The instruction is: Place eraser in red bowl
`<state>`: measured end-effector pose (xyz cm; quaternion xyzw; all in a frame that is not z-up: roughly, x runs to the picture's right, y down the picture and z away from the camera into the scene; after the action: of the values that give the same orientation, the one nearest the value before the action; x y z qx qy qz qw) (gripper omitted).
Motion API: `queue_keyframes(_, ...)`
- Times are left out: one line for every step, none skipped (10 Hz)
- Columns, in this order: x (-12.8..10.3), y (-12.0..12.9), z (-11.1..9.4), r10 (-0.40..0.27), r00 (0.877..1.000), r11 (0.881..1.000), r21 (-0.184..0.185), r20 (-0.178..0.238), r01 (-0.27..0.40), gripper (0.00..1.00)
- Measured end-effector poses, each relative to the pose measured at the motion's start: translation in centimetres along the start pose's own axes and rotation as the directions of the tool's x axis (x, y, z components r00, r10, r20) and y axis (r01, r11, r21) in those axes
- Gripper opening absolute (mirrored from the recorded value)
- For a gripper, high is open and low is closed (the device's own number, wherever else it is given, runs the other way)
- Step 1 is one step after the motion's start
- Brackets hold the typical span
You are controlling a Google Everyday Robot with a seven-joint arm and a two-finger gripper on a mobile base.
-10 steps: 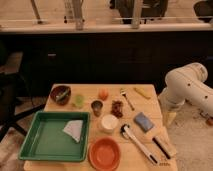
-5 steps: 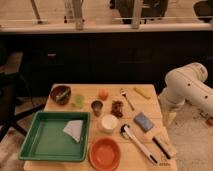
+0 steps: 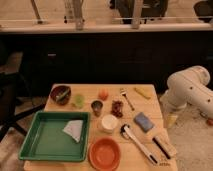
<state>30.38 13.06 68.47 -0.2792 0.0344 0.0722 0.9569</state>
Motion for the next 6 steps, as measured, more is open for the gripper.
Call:
queue_keyframes(1.0,0.8,0.5,0.044,0.999,0.999,0.001,0.003,-0.044,0.8)
queue_keyframes(1.6,1.2,0.7,0.076,0.997,0.997,0.003,0.003,-0.076,0.8)
queue_keyframes(2.1,1.6,0.9,0.136,0.991,0.991,0.009,0.0,-0.136,0.8)
queue_keyframes(2.3,1.9,1.1,0.225,0.974,0.974,0.015,0.002,-0.225,0.8)
queue_keyframes(2.7,2.1,1.3,0.274,0.962,0.961,0.019,-0.001,-0.274,0.8)
queue_keyframes(3.1,2.4,1.5,0.335,0.942,0.942,0.021,-0.002,-0.335,0.8)
